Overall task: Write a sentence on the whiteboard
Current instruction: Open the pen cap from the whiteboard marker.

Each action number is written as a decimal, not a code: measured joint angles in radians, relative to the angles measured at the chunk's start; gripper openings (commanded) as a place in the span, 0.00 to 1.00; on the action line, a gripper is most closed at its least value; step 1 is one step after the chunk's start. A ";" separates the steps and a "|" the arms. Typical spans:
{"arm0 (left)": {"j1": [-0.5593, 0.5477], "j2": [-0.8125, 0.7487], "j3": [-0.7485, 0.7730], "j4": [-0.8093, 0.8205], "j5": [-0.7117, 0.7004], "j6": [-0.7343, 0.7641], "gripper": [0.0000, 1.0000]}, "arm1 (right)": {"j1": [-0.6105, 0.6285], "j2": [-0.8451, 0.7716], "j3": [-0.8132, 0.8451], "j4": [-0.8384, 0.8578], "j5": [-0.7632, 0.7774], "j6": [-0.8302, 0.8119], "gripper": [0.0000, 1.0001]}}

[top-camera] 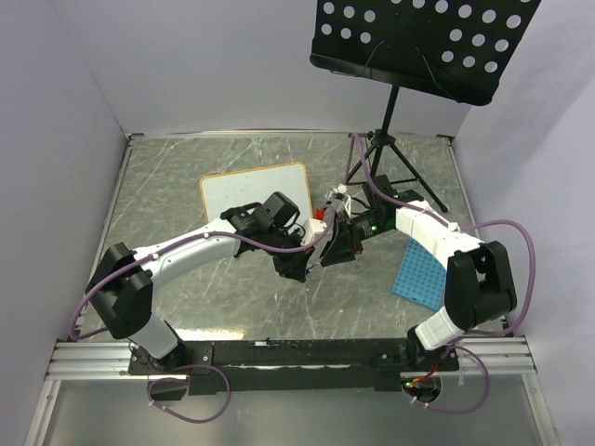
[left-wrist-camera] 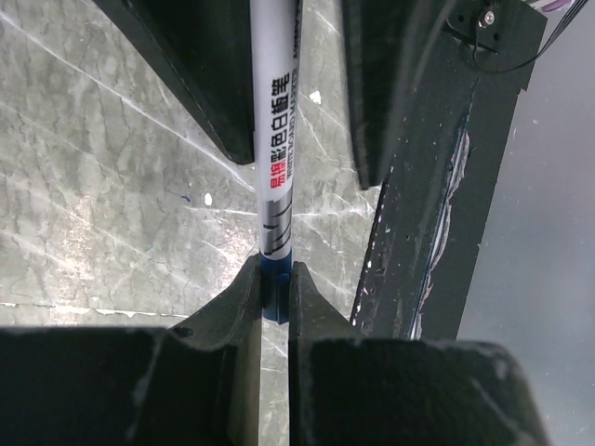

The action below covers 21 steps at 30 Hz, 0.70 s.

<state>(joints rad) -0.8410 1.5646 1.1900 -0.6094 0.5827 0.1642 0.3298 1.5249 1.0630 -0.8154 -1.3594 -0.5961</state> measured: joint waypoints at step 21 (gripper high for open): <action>0.007 -0.026 -0.029 0.030 0.022 -0.021 0.01 | -0.001 0.026 0.041 -0.039 0.034 -0.078 0.00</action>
<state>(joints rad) -0.8341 1.5383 1.1614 -0.5797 0.6044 0.1436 0.3286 1.5505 1.1038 -0.8539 -1.3254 -0.6743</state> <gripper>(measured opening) 0.132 0.180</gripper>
